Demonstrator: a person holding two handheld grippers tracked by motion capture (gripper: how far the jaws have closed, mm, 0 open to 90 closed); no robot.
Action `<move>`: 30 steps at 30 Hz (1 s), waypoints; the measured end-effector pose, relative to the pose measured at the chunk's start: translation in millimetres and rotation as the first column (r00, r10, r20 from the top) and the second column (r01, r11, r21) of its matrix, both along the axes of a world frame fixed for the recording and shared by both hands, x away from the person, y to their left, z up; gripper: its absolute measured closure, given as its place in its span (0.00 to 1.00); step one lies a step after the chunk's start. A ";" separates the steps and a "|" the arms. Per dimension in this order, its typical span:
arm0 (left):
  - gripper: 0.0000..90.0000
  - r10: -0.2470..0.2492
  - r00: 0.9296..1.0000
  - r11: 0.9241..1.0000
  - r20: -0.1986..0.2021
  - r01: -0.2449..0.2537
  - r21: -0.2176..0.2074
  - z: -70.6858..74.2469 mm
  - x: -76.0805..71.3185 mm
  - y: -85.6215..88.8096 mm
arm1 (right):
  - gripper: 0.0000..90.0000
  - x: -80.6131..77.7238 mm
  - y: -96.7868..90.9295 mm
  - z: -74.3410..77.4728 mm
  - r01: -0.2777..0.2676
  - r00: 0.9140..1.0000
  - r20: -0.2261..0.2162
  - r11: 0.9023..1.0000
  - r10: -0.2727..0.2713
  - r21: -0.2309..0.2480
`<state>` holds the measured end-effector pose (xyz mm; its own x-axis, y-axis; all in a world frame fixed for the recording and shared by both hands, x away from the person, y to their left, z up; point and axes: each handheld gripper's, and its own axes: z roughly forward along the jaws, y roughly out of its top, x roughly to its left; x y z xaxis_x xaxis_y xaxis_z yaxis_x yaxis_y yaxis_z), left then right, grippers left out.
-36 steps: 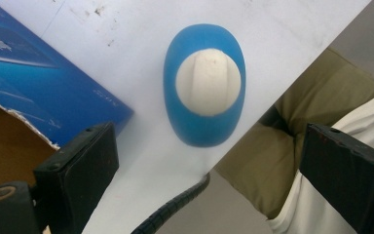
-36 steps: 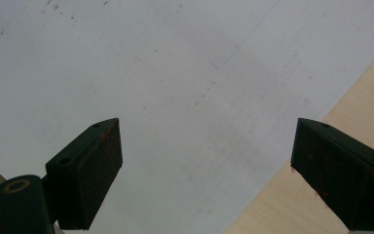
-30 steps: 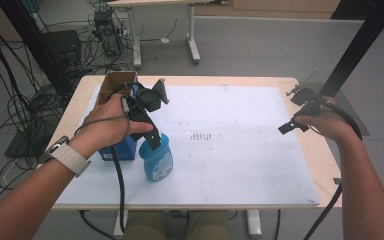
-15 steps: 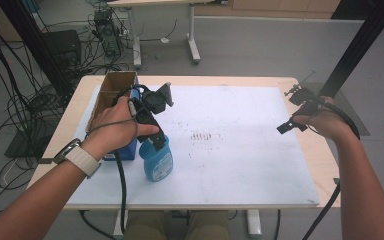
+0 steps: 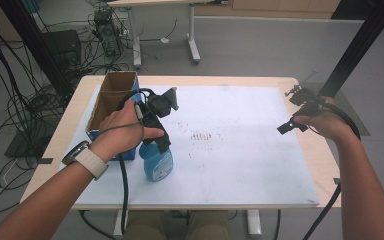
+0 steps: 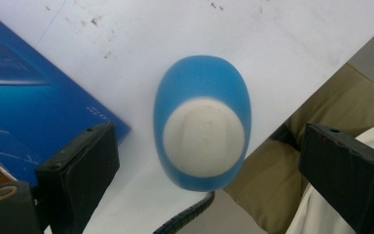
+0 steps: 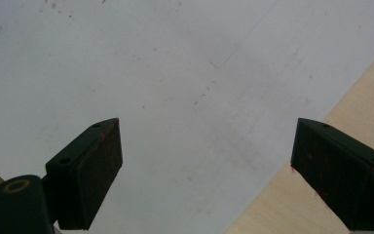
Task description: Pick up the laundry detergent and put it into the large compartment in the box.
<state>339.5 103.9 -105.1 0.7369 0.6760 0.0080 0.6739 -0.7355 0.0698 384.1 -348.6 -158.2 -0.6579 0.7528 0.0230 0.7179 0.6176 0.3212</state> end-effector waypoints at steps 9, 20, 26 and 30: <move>0.09 0.009 1.000 1.000 0.006 -0.009 0.007 -1.5 0.0 -1.0 | 0.13 -1.4 -0.6 0.8 0.003 1.000 0.002 1.000 -0.003 0.000; 0.09 0.009 1.000 1.000 0.004 -0.009 0.008 -4.2 -0.4 -2.3 | 0.13 -1.3 -0.1 -0.2 -0.001 1.000 0.003 1.000 0.001 0.001; 0.09 0.010 1.000 1.000 0.004 -0.010 0.008 -3.9 0.3 -1.6 | 0.13 -1.4 -1.2 -1.2 0.002 1.000 0.000 1.000 -0.002 0.001; 0.09 0.007 1.000 1.000 0.003 -0.007 0.006 -3.9 0.6 -2.0 | 0.13 -1.9 -1.7 -1.0 0.003 1.000 0.001 1.000 -0.003 0.002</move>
